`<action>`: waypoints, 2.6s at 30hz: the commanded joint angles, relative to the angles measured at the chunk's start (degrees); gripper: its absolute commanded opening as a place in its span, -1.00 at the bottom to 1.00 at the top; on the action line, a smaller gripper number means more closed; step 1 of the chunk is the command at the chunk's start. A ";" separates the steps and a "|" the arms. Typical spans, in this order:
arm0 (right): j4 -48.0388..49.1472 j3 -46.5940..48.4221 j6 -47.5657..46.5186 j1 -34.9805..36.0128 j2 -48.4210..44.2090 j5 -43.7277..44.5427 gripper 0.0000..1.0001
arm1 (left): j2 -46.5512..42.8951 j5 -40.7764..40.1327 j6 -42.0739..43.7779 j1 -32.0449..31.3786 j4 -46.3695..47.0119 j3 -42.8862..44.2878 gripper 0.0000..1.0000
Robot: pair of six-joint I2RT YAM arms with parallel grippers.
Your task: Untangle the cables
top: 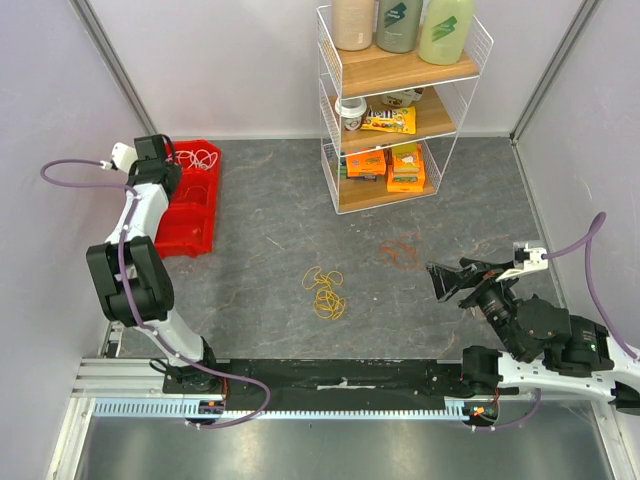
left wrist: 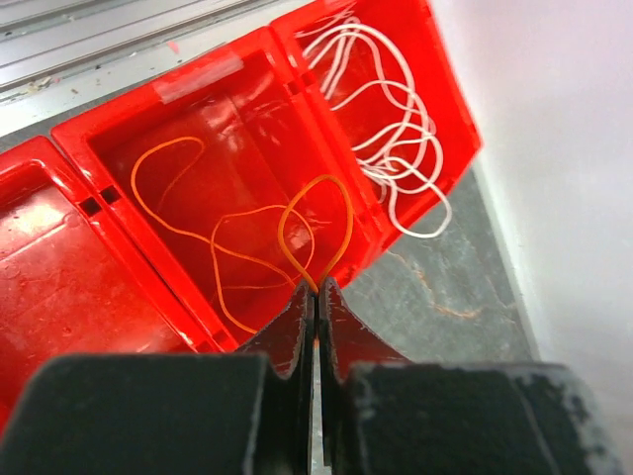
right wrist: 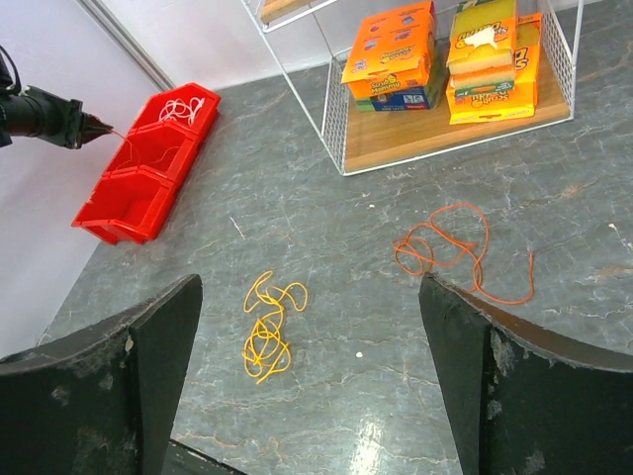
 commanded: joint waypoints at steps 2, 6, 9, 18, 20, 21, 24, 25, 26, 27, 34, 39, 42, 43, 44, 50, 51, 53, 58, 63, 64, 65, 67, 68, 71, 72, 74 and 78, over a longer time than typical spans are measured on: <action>-0.14 -0.52 0.04 0.26 1.26 0.87 0.96 | 3.90 2.07 -2.57 1.56 -0.60 2.40 -0.96; -0.75 -0.88 1.27 0.26 3.10 0.43 0.95 | 4.17 6.28 -4.51 2.97 -0.78 1.52 -0.82; -1.28 -0.88 2.33 0.26 5.64 -0.27 0.96 | 3.12 6.90 -5.48 3.24 -1.66 1.08 -0.36; -2.42 0.71 5.14 0.08 17.68 -2.47 0.96 | -6.80 11.37 -6.62 3.32 -1.13 -7.17 0.42; -3.03 0.01 8.11 -0.70 21.11 -0.19 0.96 | -9.70 16.28 -6.18 3.06 -0.26 -10.15 0.42; -2.95 -0.35 8.74 -2.36 22.95 -0.53 0.96 | -11.46 19.53 -5.57 2.71 1.40 -12.52 0.42; -1.29 0.61 5.25 -14.64 30.06 -10.95 0.96 | -17.78 26.48 -1.72 -1.58 5.53 -18.68 0.43; 0.46 0.53 2.80 -19.91 31.91 -15.61 0.96 | -19.80 29.38 0.30 -3.60 6.50 -20.26 0.44; 2.48 0.01 0.68 -24.48 33.41 -21.22 0.96 | -21.74 31.06 2.15 -6.23 6.60 -21.67 0.44; 4.76 -0.61 -1.43 -29.66 35.08 -26.15 0.96 | -24.37 31.77 3.99 -9.04 6.25 -22.99 0.45; 14.43 -4.82 -7.86 -55.88 44.67 -49.11 0.96 | -41.52 36.77 10.08 -31.46 9.58 -37.04 0.47; 22.89 -7.47 -7.94 -66.53 51.43 -60.22 0.60 | -47.23 42.59 3.06 -45.61 15.56 -46.45 0.34; 23.94 -7.12 -11.02 -67.42 53.73 -55.48 0.23 | -49.79 36.99 -0.46 -57.55 19.41 -50.24 0.30; 26.12 -7.90 -11.03 -67.42 53.21 -55.90 0.08 | -50.40 34.18 -1.08 -61.15 20.56 -51.47 0.30; 27.80 -9.04 -10.59 -67.51 52.42 -57.12 0.00 | -50.32 32.50 -1.35 -64.06 22.05 -51.91 0.30; 33.88 -9.41 -11.02 -67.42 54.68 -55.73 -0.01 | -41.28 34.23 0.31 -71.29 23.22 -46.22 0.29; 34.49 -9.05 -11.38 -67.33 56.00 -55.38 0.00 | -40.22 34.41 1.19 -72.43 22.17 -44.47 0.28; 37.55 -8.70 -11.29 -67.42 58.81 -55.55 0.00 | -39.25 34.50 2.86 -74.10 20.14 -42.35 0.28; 40.12 -5.72 -12.34 -66.63 64.71 -56.62 -0.44 | -39.95 36.61 7.34 -74.37 14.02 -38.57 0.28; 28.90 -2.64 -14.36 -60.84 58.59 -48.28 -1.00 | -45.12 31.97 10.60 -74.29 6.26 -36.88 0.29; 26.69 -2.11 -14.45 -59.17 56.13 -47.56 -1.00 | -46.79 31.08 10.52 -74.28 5.90 -37.59 0.30; 24.23 -1.32 -14.46 -57.50 53.06 -47.30 -1.00 | -48.37 30.03 10.17 -74.28 5.64 -38.38 0.31; 19.66 0.08 -13.93 -53.38 46.99 -47.29 -1.00 | -52.41 27.92 9.38 -74.28 5.89 -40.13 0.36; 17.55 1.22 -14.02 -51.70 43.74 -48.16 -1.00 | -54.00 26.69 9.29 -74.20 5.90 -40.84 0.38; 14.11 4.39 -12.62 -48.53 35.21 -54.21 -1.00 | -59.10 21.96 10.34 -74.28 5.55 -42.16 0.51; 13.93 5.35 -12.09 -48.52 33.62 -57.02 -1.00 | -60.68 20.19 10.78 -74.20 5.11 -42.25 0.54; 14.01 8.07 -11.21 -48.52 31.33 -63.09 -1.00 | -62.79 17.81 11.57 -74.20 4.06 -41.99 0.59; 14.27 14.22 -8.66 -48.44 30.00 -71.27 -1.00 | -66.66 10.78 12.36 -74.20 4.22 -42.16 0.64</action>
